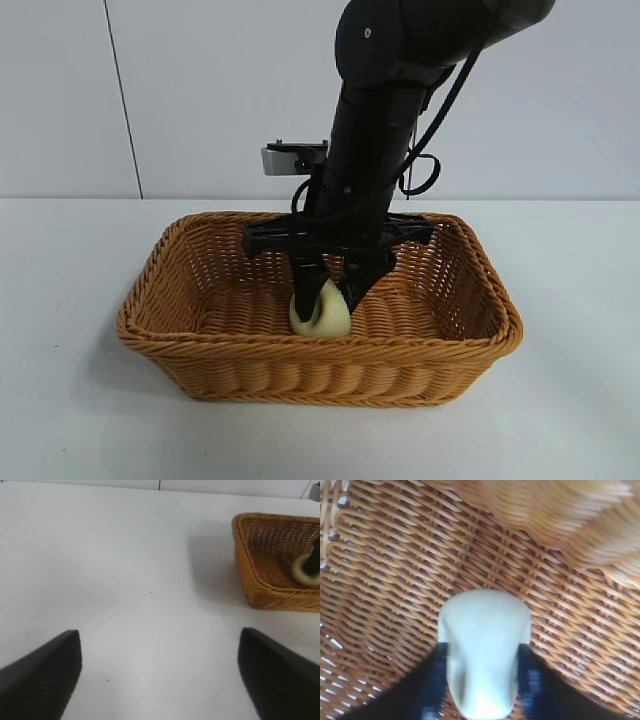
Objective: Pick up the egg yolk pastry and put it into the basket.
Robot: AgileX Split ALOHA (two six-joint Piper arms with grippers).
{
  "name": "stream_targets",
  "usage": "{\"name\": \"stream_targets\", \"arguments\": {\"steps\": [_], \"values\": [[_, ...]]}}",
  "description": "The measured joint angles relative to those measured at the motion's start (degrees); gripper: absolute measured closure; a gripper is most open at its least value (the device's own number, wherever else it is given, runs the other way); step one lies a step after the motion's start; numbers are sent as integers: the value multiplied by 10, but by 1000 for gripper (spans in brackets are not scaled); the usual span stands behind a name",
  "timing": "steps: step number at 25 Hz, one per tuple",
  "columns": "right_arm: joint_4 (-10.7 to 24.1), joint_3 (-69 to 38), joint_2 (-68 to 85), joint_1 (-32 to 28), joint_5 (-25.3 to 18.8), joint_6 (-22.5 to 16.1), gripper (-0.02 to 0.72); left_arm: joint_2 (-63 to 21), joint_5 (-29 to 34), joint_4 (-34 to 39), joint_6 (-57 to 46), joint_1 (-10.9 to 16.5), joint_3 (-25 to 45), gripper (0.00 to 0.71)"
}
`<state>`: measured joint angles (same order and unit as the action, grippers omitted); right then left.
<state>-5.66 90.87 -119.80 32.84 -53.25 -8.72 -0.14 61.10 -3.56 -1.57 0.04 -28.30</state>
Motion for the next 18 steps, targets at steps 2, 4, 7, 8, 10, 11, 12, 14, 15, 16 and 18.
{"name": "stream_targets", "arguments": {"steps": [2,4,7,8,10,11,12,14,15,16,18], "values": [[14,34,10,0,-46,-1,108,0,0,0,0,0,0,94],[31,73,13,0,-92,-2,107,0,0,0,0,0,0,94],[57,131,13,0,-144,-9,107,0,0,0,0,0,0,94],[68,150,13,0,-154,-10,107,0,0,0,0,0,0,94],[81,176,15,0,-159,-12,107,0,0,0,0,0,0,94],[84,181,16,-2,-159,-13,107,0,0,0,0,0,0,94],[87,184,18,-4,-159,-13,107,0,0,0,0,0,0,94],[88,186,18,-11,-161,-13,107,0,0,0,0,0,0,94],[88,186,18,-18,-162,-13,107,0,0,0,0,0,0,94],[88,186,18,-25,-162,-13,107,0,0,0,0,0,0,94],[92,186,18,-45,-162,-13,107,0,0,0,0,0,0,94]]}}
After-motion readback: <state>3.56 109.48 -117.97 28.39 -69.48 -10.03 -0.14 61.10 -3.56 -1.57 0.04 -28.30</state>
